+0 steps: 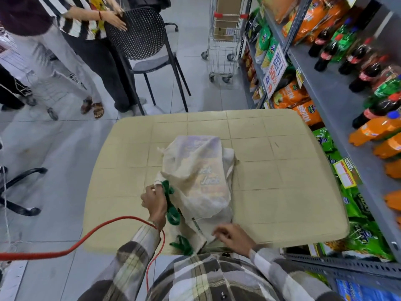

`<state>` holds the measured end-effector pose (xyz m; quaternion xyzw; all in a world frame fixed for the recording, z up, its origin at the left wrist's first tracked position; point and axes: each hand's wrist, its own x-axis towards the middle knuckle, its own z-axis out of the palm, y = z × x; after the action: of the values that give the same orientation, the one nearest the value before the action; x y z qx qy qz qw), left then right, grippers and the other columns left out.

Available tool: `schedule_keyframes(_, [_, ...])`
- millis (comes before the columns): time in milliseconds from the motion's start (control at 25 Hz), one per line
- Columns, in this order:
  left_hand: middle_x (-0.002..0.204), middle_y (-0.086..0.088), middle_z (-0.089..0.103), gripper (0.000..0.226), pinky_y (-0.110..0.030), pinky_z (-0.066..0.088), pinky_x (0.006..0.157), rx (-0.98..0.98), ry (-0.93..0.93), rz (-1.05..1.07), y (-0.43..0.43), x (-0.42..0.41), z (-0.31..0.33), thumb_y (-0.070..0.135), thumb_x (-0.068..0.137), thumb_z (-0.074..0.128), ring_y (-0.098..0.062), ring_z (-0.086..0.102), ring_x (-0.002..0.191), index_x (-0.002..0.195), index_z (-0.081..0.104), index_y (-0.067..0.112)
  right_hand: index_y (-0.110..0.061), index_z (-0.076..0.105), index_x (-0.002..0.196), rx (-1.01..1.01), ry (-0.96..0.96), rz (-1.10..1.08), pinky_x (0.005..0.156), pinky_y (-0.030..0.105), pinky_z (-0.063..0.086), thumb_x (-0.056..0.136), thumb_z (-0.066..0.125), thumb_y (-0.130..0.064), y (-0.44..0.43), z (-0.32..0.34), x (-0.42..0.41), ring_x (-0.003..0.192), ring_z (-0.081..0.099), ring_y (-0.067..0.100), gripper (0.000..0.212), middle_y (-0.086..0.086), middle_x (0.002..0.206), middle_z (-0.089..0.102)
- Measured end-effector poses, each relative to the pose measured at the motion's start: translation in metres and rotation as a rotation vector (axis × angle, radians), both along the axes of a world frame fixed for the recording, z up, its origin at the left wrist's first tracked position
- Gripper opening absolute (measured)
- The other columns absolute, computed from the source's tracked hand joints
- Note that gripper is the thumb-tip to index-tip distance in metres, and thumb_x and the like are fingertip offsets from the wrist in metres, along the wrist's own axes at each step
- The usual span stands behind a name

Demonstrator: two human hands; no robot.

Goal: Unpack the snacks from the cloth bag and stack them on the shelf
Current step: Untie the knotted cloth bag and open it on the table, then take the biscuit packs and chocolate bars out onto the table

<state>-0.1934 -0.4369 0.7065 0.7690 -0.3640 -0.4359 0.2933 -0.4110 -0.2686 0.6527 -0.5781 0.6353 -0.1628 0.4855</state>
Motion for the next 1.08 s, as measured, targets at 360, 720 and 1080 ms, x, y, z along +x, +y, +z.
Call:
schedule_keyframes(360, [0.097,-0.017,0.072,0.037,-0.035,0.062,0.067,0.235,0.882,-0.164,0.022,0.014,0.037,0.031,0.101,0.038,-0.025,0.073,0.073,0.109,0.067,0.009,-0.026,0.064,0.118,-0.038,-0.065,-0.013,0.09,0.037,0.052,0.091,0.053,-0.032,-0.083,0.035,0.072,0.101,0.066,0.019,0.03,0.003,0.113,0.072])
schedule_keyframes(720, [0.042,0.005,0.045,0.039,-0.012,0.033,0.034,0.351,0.85,-0.081,0.02,0.059,0.045,0.049,0.083,0.063,-0.002,0.034,0.029,0.06,0.068,0.018,-0.034,0.035,0.143,-0.045,-0.263,-0.356,0.085,0.039,0.058,0.096,0.059,-0.016,-0.081,0.042,0.071,0.084,0.062,0.007,0.056,-0.003,0.111,0.064])
schedule_keyframes(1080, [0.117,-0.012,0.054,0.038,-0.035,0.051,0.084,-0.144,0.437,0.119,-0.002,0.026,0.022,0.004,0.095,0.052,-0.02,0.057,0.096,0.131,0.045,0.014,-0.018,0.017,0.155,-0.09,0.245,-0.412,0.121,0.042,0.029,0.09,0.062,-0.026,-0.067,0.031,0.04,0.148,0.024,0.026,0.079,0.007,0.159,0.028])
